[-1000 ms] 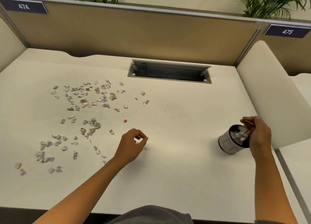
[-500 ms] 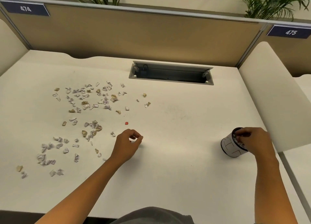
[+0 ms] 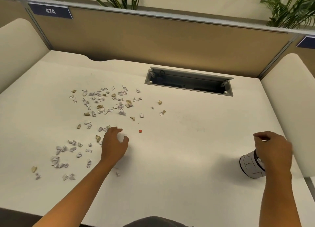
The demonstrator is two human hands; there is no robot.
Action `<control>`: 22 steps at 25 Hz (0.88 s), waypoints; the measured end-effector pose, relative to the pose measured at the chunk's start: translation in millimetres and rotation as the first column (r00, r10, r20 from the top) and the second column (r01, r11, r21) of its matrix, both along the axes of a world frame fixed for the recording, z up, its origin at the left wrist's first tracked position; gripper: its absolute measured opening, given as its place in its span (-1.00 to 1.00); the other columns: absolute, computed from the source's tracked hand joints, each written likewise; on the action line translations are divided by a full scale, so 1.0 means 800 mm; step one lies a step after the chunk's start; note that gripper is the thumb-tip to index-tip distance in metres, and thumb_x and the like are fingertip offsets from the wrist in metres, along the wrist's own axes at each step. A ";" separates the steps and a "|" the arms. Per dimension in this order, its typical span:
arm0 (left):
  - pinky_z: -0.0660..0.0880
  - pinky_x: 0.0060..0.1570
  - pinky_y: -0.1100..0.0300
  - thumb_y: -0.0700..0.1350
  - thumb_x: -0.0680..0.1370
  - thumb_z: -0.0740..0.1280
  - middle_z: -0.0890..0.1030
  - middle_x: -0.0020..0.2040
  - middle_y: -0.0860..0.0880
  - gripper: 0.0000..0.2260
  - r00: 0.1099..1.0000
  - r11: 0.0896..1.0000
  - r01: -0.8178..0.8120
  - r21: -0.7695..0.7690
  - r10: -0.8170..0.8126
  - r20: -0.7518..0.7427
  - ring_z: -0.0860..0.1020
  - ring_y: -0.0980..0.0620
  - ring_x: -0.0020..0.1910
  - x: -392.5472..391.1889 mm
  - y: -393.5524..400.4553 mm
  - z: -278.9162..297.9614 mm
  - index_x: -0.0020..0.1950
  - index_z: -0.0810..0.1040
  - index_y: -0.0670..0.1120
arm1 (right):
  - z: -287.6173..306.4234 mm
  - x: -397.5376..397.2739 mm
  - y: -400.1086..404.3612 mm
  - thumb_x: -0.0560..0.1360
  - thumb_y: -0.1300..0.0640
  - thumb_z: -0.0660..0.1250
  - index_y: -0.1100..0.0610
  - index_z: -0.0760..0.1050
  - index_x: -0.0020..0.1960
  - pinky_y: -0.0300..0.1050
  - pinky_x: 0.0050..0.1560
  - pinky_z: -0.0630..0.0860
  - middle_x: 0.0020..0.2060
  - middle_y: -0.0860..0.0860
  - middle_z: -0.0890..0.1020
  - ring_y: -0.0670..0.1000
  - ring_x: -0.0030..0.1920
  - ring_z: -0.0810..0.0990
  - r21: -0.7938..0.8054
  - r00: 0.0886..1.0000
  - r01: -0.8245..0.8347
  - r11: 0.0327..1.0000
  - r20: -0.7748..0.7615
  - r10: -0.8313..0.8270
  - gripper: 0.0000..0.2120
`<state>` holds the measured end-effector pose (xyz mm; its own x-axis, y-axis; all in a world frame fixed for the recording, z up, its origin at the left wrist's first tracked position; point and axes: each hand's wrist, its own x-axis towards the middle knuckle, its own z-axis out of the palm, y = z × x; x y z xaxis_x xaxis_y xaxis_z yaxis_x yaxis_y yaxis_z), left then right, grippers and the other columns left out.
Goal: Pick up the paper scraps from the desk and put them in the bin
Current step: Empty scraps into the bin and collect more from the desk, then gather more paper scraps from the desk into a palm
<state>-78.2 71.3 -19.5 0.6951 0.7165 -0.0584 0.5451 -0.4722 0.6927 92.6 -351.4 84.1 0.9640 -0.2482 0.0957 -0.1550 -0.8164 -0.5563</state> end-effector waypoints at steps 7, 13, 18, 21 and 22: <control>-0.12 0.48 -0.24 0.06 0.55 0.32 -0.17 0.57 -0.27 -0.26 0.934 0.999 0.009 -0.042 -0.024 -0.357 -0.20 -0.28 0.55 0.015 0.039 -0.008 0.59 -0.04 0.04 | -0.028 -0.009 0.116 0.52 0.09 0.37 0.02 0.64 -0.08 -0.16 -0.12 0.43 -0.16 -0.02 0.70 0.03 -0.17 0.62 0.081 0.959 -0.243 0.967 -0.130 0.252 -0.93; 0.09 0.52 0.06 -0.32 0.60 0.08 0.12 0.55 -0.23 -0.50 0.862 0.948 0.274 0.164 -0.166 -0.478 0.06 -0.19 0.56 0.012 0.035 -0.006 0.55 0.13 -0.16 | -0.062 -0.038 0.208 0.51 0.09 0.40 -0.03 0.62 -0.10 -0.19 -0.06 0.52 -0.14 -0.16 0.66 -0.15 -0.08 0.63 0.218 0.817 -0.494 0.842 -0.213 0.535 -0.96; 0.48 -0.08 0.10 -0.41 0.50 0.14 0.54 0.00 -0.14 -0.75 0.944 0.936 0.248 0.250 -0.176 -0.279 0.57 -0.13 -0.01 -0.002 0.047 -0.003 -0.02 0.56 -0.19 | -0.095 -0.067 0.286 0.53 0.02 0.37 -0.07 0.59 -0.01 -0.25 -0.01 0.48 -0.02 -0.17 0.59 -0.14 0.03 0.58 0.259 0.642 -0.654 0.711 -0.306 0.703 -0.94; 0.49 -0.15 0.31 -0.35 0.53 0.27 0.65 -0.03 -0.12 -0.82 0.980 0.991 0.120 0.062 -0.108 -0.166 0.64 -0.01 -0.16 0.001 0.061 0.002 -0.01 0.65 -0.20 | -0.111 -0.083 0.319 0.55 0.01 0.34 -0.05 0.54 0.17 -0.28 0.12 0.41 0.13 -0.12 0.54 -0.09 0.17 0.52 0.226 0.558 -0.747 0.625 -0.297 0.775 -0.80; 0.46 -0.27 0.44 -0.32 0.53 0.33 0.68 -0.08 -0.10 -0.86 0.989 0.997 0.073 -0.001 -0.072 -0.132 0.64 0.09 -0.29 0.001 0.067 0.007 -0.04 0.67 -0.18 | -0.115 -0.087 0.328 0.56 0.02 0.34 -0.03 0.48 0.27 -0.31 0.21 0.35 0.23 -0.11 0.50 -0.08 0.26 0.47 0.210 0.536 -0.777 0.593 -0.273 0.799 -0.71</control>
